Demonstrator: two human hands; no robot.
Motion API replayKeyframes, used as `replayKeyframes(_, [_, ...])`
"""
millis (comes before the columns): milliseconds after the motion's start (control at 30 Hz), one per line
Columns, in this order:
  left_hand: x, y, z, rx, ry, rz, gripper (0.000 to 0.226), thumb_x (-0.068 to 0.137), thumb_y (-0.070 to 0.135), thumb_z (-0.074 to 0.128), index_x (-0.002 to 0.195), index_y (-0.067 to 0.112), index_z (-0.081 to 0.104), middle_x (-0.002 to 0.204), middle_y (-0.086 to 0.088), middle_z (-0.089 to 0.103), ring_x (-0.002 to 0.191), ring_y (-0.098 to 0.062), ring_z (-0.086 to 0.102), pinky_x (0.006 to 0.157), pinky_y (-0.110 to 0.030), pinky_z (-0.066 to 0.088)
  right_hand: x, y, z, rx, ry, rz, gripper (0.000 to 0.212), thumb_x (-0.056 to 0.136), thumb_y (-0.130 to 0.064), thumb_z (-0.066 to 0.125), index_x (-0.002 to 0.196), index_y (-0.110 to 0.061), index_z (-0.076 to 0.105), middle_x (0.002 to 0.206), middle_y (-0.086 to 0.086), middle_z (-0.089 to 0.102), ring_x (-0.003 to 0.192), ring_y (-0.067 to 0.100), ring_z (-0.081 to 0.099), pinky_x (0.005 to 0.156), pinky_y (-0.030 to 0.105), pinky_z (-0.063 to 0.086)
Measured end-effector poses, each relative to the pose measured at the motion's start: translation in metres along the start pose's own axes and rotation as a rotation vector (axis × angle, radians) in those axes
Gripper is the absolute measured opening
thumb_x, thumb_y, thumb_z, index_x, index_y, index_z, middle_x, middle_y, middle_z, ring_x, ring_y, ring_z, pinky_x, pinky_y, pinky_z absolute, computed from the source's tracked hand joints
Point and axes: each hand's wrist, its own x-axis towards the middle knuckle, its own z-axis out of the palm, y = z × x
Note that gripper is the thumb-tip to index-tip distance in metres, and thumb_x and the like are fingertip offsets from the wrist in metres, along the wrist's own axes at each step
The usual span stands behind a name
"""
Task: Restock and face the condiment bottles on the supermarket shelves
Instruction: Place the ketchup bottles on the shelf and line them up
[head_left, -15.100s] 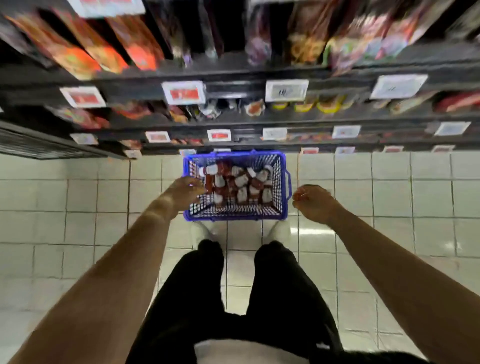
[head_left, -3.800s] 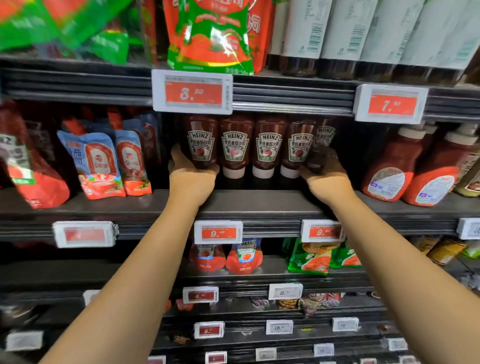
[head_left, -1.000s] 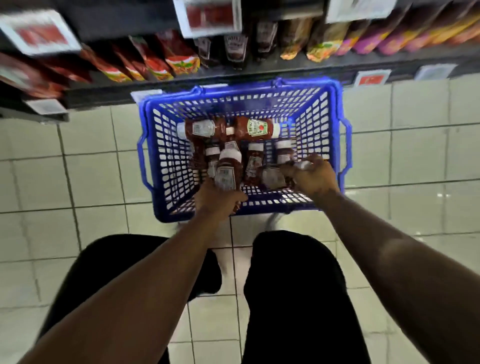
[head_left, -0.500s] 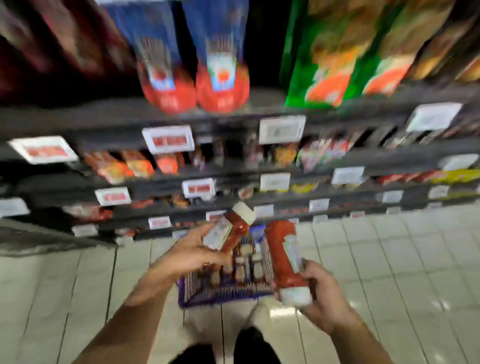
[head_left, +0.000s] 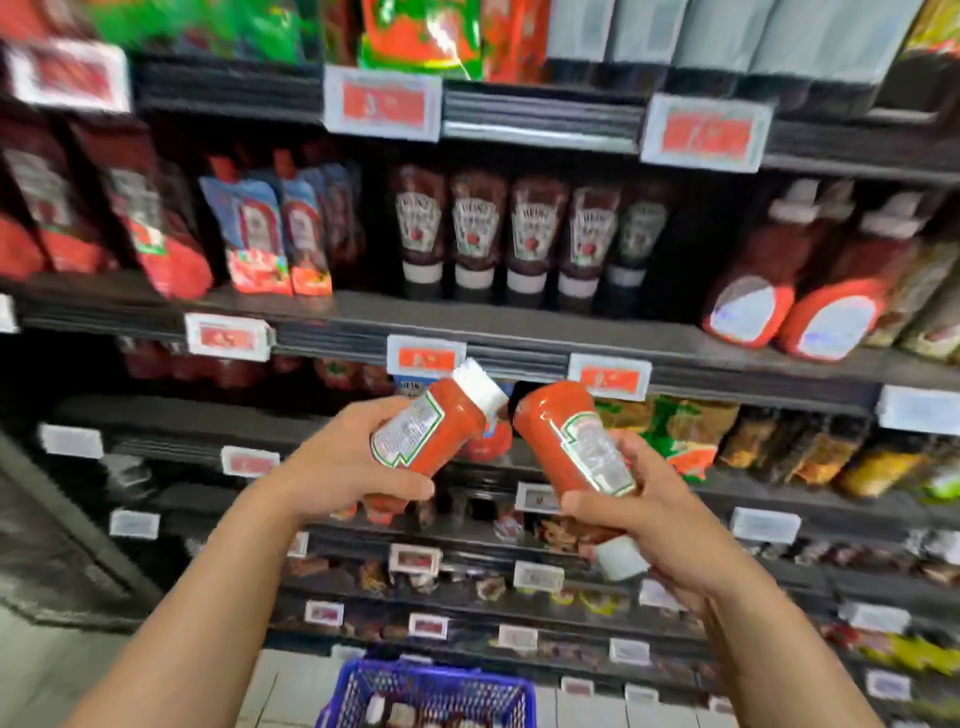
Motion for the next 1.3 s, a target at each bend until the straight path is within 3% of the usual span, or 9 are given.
replayKeyframes(200, [0.027,0.035,-0.038,-0.067,0.047,0.033,0.055,0.065,0.013,0.091,0.114,0.025,0.070,0.086,-0.006,0.071,0.068,-0.021,0.063,0.056,-0.033,0.051,0.035,-0.056,0.016,-0.076,0.032,-0.081,0.077,0.048,-0.022,0.092,0.117,-0.018,0.060,0.085,0.008,0.076,0.066,0.028,0.070,0.056,0.033,0.056])
replayKeyframes(433, [0.052,0.041,-0.097,-0.016,0.139,0.076,0.061,0.057,0.027,0.096,0.112,0.029,0.069,0.092,-0.004,0.072,0.077,-0.026,0.071,0.060,-0.036,0.059,0.088,-0.091,0.040,-0.267,0.077,-0.178,0.053,0.057,-0.003,0.094,0.104,-0.011,0.071,0.082,0.006,0.076,0.062,0.023,0.070,0.054,0.028,0.055])
replayKeyframes(633, [0.064,0.039,-0.143,-0.055,0.108,0.138,0.056,0.060,0.017,0.094,0.109,0.027,0.070,0.084,-0.003,0.071,0.070,-0.028,0.068,0.057,-0.038,0.059,0.153,-0.114,0.086,-0.753,0.121,-0.170,0.053,0.043,-0.037,0.088,0.091,-0.019,0.076,0.076,0.000,0.078,0.064,0.020,0.074,0.067,0.040,0.062])
replayKeyframes(767, [0.077,0.038,-0.152,-0.064,0.055,0.140,0.060,0.057,0.021,0.095,0.111,0.027,0.070,0.088,-0.003,0.073,0.073,-0.032,0.071,0.061,-0.046,0.060,0.187,-0.121,0.116,-0.840,0.047,-0.144,0.051,0.049,-0.033,0.089,0.094,-0.016,0.074,0.076,0.004,0.078,0.066,0.024,0.076,0.074,0.048,0.064])
replayKeyframes(833, [0.082,0.038,-0.151,-0.070,0.022,0.156,0.057,0.058,0.021,0.095,0.109,0.028,0.070,0.086,-0.003,0.073,0.070,-0.031,0.070,0.059,-0.044,0.059,0.198,-0.119,0.124,-0.879,0.047,-0.147,0.042,0.055,-0.030,0.090,0.092,-0.016,0.074,0.076,0.002,0.078,0.068,0.021,0.076,0.076,0.046,0.064])
replayKeyframes(967, [0.089,0.044,-0.139,0.060,0.039,0.178,0.058,0.058,0.028,0.095,0.109,0.034,0.068,0.091,0.002,0.075,0.073,-0.025,0.073,0.063,-0.045,0.061,0.204,-0.118,0.127,-1.087,0.154,-0.190,0.044,0.050,-0.057,0.082,0.083,-0.029,0.074,0.079,-0.011,0.075,0.076,0.006,0.070,0.072,0.033,0.058])
replayKeyframes(1100, [0.100,0.054,-0.118,0.221,0.097,0.196,0.060,0.057,0.030,0.097,0.109,0.035,0.068,0.093,0.014,0.073,0.078,-0.005,0.071,0.066,-0.031,0.057,0.197,-0.117,0.110,-1.023,0.038,-0.215,0.051,0.050,-0.070,0.071,0.093,-0.042,0.075,0.088,-0.019,0.076,0.084,-0.005,0.068,0.079,0.027,0.057])
replayKeyframes(1167, [0.105,0.061,-0.106,0.234,0.115,0.194,0.064,0.054,0.035,0.097,0.111,0.035,0.068,0.096,0.016,0.073,0.083,-0.002,0.071,0.070,-0.031,0.059,0.191,-0.117,0.088,-0.996,0.105,-0.298,0.041,0.063,-0.060,0.072,0.094,-0.033,0.075,0.086,-0.013,0.076,0.081,-0.004,0.068,0.076,0.029,0.057])
replayKeyframes(1300, [0.120,0.086,-0.073,0.316,0.066,0.272,0.065,0.050,0.037,0.093,0.111,0.038,0.069,0.102,0.020,0.072,0.091,0.000,0.069,0.076,-0.020,0.055,0.172,-0.123,0.035,-0.396,0.275,-0.273,0.021,0.088,-0.035,0.068,0.094,-0.016,0.075,0.083,0.006,0.077,0.074,0.020,0.072,0.061,0.033,0.059])
